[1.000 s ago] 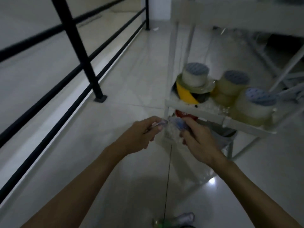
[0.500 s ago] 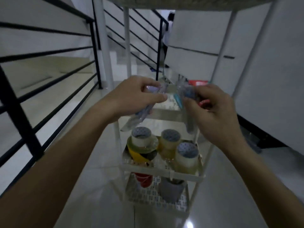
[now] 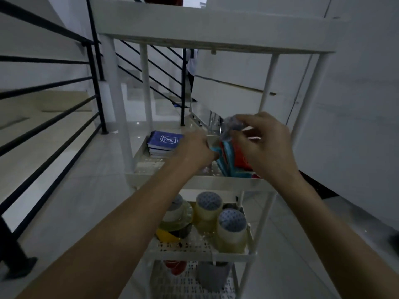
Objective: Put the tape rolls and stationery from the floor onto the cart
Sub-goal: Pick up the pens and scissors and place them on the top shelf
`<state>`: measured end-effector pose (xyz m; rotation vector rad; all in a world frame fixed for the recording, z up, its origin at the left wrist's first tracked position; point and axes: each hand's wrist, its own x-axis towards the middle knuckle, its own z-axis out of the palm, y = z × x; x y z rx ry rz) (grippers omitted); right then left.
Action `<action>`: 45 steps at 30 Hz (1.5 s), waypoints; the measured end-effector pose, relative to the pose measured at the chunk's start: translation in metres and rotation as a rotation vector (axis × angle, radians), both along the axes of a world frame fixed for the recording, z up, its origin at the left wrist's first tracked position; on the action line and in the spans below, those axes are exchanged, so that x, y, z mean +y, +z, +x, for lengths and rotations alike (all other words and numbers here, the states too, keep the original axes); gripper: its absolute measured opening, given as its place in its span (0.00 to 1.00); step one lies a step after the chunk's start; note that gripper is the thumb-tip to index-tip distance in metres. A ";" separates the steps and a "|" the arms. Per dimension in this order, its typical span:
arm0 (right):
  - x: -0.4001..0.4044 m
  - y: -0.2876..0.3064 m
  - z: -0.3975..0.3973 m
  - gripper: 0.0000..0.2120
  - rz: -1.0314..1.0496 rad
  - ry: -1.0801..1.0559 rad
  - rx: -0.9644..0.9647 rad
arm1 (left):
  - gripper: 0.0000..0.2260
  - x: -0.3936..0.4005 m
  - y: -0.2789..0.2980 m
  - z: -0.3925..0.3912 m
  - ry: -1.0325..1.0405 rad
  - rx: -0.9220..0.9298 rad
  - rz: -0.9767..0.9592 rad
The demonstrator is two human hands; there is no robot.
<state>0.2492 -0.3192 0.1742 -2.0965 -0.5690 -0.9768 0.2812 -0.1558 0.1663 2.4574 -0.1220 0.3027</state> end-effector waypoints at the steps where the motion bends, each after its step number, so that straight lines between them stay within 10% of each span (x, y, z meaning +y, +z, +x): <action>1: -0.001 -0.005 0.002 0.13 -0.018 0.004 0.023 | 0.14 0.004 0.002 -0.003 -0.017 0.006 0.002; 22: 0.016 -0.013 0.009 0.15 -0.872 -0.232 0.314 | 0.22 0.041 -0.011 -0.015 -0.138 0.068 0.110; 35: 0.021 -0.022 0.001 0.26 -0.925 -0.214 0.394 | 0.17 0.050 -0.014 -0.015 -0.226 0.065 0.061; 45: 0.012 -0.077 -0.055 0.11 -0.367 0.067 -0.168 | 0.04 0.050 -0.059 -0.108 -0.388 -0.482 -0.130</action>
